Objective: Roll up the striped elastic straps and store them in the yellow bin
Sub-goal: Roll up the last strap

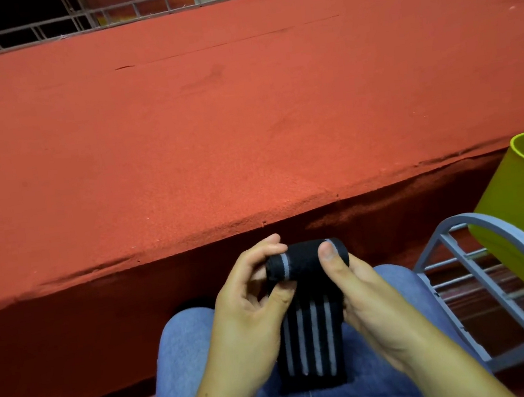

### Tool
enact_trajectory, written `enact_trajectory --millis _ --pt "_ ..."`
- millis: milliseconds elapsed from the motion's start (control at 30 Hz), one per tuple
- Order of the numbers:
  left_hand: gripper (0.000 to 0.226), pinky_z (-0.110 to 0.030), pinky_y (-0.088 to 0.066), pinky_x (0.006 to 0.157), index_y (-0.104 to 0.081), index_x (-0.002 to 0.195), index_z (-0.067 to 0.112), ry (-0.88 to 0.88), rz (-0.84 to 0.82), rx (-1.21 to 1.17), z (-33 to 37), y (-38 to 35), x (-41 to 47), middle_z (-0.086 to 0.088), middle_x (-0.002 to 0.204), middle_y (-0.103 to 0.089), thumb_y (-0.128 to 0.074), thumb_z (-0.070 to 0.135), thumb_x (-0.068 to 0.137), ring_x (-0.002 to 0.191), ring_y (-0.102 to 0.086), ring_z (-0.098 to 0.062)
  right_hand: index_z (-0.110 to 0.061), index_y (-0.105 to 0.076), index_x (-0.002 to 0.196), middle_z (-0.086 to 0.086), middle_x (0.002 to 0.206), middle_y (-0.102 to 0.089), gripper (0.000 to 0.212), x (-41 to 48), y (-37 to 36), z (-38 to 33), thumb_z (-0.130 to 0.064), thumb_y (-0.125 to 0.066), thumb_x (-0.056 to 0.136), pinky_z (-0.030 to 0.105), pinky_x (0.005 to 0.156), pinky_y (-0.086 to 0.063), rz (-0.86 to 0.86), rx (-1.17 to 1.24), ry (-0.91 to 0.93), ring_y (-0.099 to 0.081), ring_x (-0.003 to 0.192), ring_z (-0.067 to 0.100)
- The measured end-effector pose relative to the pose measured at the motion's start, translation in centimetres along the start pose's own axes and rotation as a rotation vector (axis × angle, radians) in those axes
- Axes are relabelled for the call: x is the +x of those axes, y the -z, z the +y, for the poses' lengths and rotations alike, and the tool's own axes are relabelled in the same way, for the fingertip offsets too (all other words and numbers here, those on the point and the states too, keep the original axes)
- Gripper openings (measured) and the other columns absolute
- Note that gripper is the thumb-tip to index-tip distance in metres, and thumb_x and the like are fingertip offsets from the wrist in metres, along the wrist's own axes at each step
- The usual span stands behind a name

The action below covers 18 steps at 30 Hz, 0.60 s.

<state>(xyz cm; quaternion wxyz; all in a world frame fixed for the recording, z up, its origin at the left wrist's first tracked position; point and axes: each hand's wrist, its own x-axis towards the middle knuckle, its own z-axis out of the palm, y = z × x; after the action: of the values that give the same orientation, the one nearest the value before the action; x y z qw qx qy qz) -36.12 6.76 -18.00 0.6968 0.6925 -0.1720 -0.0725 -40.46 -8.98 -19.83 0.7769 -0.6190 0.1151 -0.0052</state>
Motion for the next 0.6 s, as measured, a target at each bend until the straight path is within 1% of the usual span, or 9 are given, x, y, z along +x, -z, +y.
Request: enact_trajectory --millis 100,200,267,333,400,433,533,567,600 --pt "0.044 -0.022 -0.055 0.092 -0.073 0.103 0.038 0.016 -0.011 -0.024 0.17 -0.16 0.07 0.018 0.138 -0.064 -0.070 -0.004 0.090 0.119 -0.068 -0.009 -0.030 -0.075 0.118 0.009 0.122 -0.077 0.078 0.00 0.04 -0.05 -0.086 -0.076 0.065 0.059 0.112 -0.049 0.042 0.012 0.035 -0.072 0.120 0.026" --pt "0.045 -0.021 -0.055 0.091 -0.074 0.104 0.034 0.027 -0.018 -0.050 0.26 -0.14 0.04 0.016 0.138 -0.064 -0.069 -0.009 0.089 0.117 -0.069 -0.009 -0.026 -0.075 0.118 0.012 0.120 -0.076 0.059 -0.12 0.15 -0.21 -0.067 -0.078 0.077 0.062 0.111 -0.049 0.065 0.011 0.070 -0.072 0.119 0.029" --pt "0.050 -0.019 -0.055 0.091 -0.074 0.111 0.030 0.038 -0.041 -0.056 0.28 -0.05 -0.05 0.012 0.136 -0.066 -0.068 -0.014 0.088 0.118 -0.069 -0.009 -0.025 -0.073 0.121 0.013 0.121 -0.076 0.050 -0.09 0.28 -0.22 -0.057 -0.074 0.082 0.063 0.111 -0.049 0.071 0.002 0.085 -0.071 0.119 0.031" --pt "0.055 -0.017 -0.053 0.093 -0.068 0.126 0.027 0.043 -0.078 -0.064 0.30 0.06 -0.13 0.007 0.132 -0.069 -0.069 -0.012 0.088 0.121 -0.067 -0.012 -0.030 -0.069 0.129 0.009 0.124 -0.076 0.056 -0.09 0.25 -0.28 -0.055 -0.075 0.079 0.059 0.112 -0.049 0.063 0.011 0.080 -0.071 0.121 0.027" --pt "0.059 -0.016 -0.051 0.096 -0.059 0.138 0.029 0.066 -0.098 -0.071 0.29 0.13 -0.14 0.007 0.130 -0.069 -0.072 0.005 0.085 0.125 -0.064 -0.011 -0.037 -0.061 0.140 0.003 0.129 -0.076 0.066 -0.10 0.24 -0.40 -0.052 -0.078 0.078 0.051 0.113 -0.049 0.052 0.027 0.070 -0.070 0.124 0.021" --pt "0.061 -0.016 -0.051 0.098 -0.056 0.140 0.032 0.085 -0.099 -0.070 0.27 0.13 -0.10 0.009 0.130 -0.069 -0.072 0.015 0.084 0.126 -0.064 -0.010 -0.040 -0.057 0.144 0.000 0.130 -0.075 0.067 -0.11 0.26 -0.49 -0.048 -0.079 0.081 0.048 0.113 -0.049 0.044 0.023 0.070 -0.070 0.125 0.019" --pt "0.067 -0.019 -0.052 0.100 -0.053 0.142 0.035 0.137 -0.073 -0.061 0.22 0.14 -0.02 0.008 0.128 -0.072 -0.077 0.043 0.080 0.122 -0.067 -0.009 -0.044 -0.049 0.149 -0.005 0.132 -0.074 0.071 -0.28 0.15 -0.66 -0.034 -0.075 0.084 0.039 0.110 -0.049 0.018 -0.004 0.076 -0.068 0.127 0.013" --pt "0.069 -0.019 -0.053 0.098 -0.054 0.142 0.035 0.143 -0.062 -0.053 0.28 0.13 0.03 0.008 0.127 -0.073 -0.076 0.047 0.079 0.120 -0.068 -0.009 -0.046 -0.047 0.151 -0.007 0.134 -0.074 0.074 -0.32 0.11 -0.62 -0.031 -0.075 0.084 0.037 0.110 -0.048 0.009 -0.014 0.078 -0.068 0.127 0.011" --pt "0.066 -0.018 -0.053 0.097 -0.054 0.142 0.034 0.141 -0.048 -0.045 0.32 0.08 0.13 0.008 0.126 -0.073 -0.077 0.047 0.081 0.119 -0.069 -0.009 -0.047 -0.045 0.153 -0.008 0.135 -0.073 0.076 -0.35 0.09 -0.60 -0.029 -0.076 0.085 0.035 0.109 -0.048 -0.002 -0.020 0.081 -0.067 0.128 0.011"
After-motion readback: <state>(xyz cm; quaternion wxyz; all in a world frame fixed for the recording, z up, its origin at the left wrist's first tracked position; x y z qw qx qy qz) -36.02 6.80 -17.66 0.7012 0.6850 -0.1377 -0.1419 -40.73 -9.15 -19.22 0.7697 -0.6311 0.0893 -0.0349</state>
